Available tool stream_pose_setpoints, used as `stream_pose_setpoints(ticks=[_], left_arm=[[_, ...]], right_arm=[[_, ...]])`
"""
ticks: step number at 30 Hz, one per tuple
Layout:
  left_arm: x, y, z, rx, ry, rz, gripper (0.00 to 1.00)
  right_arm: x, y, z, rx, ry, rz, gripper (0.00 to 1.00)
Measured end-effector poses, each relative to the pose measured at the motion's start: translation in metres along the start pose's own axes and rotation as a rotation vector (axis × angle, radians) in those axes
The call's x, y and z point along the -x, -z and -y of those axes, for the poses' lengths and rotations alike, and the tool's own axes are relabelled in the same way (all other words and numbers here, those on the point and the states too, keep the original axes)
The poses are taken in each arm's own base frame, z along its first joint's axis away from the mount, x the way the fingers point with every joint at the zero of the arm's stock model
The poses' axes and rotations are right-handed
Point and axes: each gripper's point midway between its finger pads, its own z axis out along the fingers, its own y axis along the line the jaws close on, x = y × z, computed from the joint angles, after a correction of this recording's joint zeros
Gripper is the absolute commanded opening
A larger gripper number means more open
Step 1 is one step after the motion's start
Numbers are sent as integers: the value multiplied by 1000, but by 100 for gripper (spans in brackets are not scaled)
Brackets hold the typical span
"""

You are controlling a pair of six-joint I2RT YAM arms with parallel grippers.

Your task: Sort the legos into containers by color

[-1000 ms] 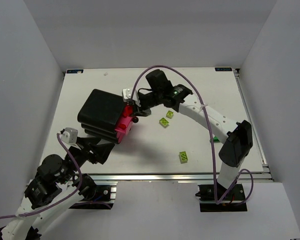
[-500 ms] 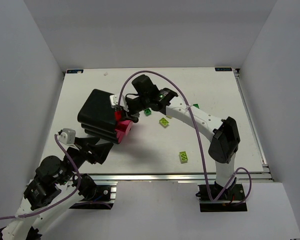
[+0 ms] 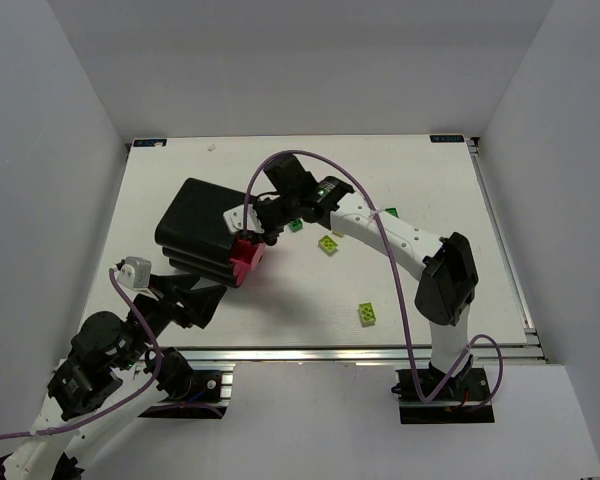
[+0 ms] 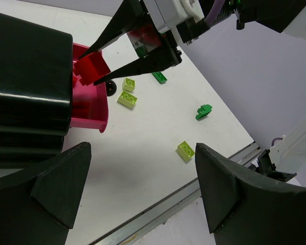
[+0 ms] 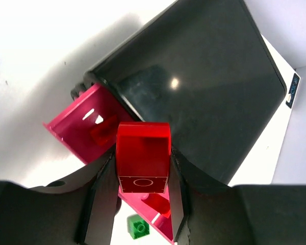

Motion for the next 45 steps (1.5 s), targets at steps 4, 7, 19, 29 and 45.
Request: stream_pose_setpoints(ticks=[4,7,19,29,45], left_arm=[[0,0,0,0,0,0,92],[0,0,0,0,0,0,92],[0,0,0,0,0,0,92],[-1,-1,0,3,-1,-5,92],[-65,-68,5,60,-34,-345,20]], right_arm=[[-8,-1,-5,19,51,-23,35],[-16,-3,-11,36,67,-46,87],[-11,8,-9,18,82,-57,82],[44,62,26,-202,-4,18,11],[-59,144,19,-627,-861,-153,0]])
